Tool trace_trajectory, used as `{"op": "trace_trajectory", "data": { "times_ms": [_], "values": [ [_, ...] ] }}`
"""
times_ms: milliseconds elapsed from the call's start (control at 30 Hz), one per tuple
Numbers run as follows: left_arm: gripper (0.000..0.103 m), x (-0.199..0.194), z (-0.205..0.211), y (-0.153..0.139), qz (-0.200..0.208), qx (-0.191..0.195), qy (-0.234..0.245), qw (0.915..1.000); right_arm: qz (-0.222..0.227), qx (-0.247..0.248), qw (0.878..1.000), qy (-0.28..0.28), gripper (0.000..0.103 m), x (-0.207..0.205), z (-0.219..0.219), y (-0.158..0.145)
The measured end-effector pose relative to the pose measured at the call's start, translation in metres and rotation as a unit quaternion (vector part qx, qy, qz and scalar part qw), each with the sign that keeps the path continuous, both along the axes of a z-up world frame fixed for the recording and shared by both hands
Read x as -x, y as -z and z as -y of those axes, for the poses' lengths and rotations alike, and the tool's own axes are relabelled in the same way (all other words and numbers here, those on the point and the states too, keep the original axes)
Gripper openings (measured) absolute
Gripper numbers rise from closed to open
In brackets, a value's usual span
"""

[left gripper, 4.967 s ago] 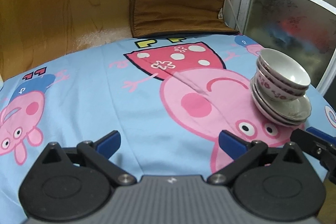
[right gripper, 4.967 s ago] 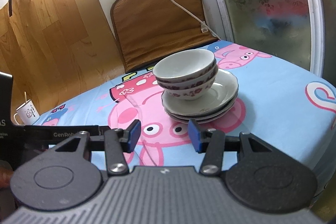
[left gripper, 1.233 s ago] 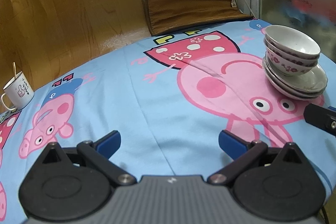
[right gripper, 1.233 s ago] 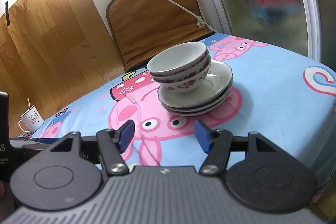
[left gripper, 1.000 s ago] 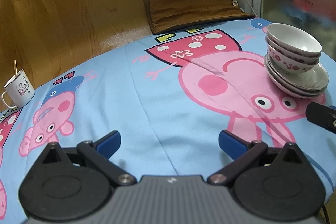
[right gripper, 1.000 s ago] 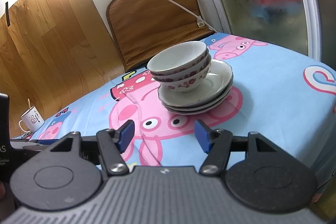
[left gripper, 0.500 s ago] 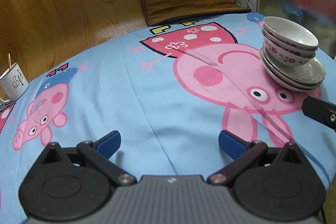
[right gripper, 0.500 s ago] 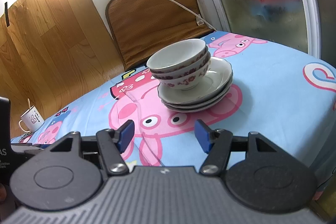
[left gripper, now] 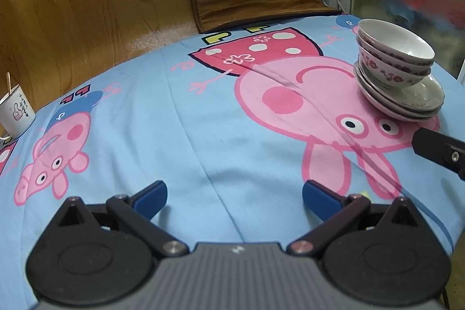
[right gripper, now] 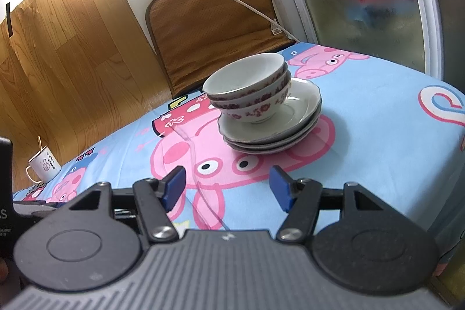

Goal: Organize plates and bowls

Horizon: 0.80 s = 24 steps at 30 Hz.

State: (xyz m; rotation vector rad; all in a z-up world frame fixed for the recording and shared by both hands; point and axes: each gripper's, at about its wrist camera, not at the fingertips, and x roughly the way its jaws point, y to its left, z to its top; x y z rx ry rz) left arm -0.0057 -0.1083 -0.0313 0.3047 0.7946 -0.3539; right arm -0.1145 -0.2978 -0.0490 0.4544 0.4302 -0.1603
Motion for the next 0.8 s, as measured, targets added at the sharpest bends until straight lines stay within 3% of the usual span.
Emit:
{"op": "trace_trajectory", "data": {
  "times_ms": [800],
  "values": [
    [0.103, 0.0019, -0.0015, 0.0020, -0.011, 0.000, 0.000, 0.9999, 0.001, -0.001, 1.000, -0.001, 0.066, 0.0018, -0.0027, -0.0006]
  ]
}}
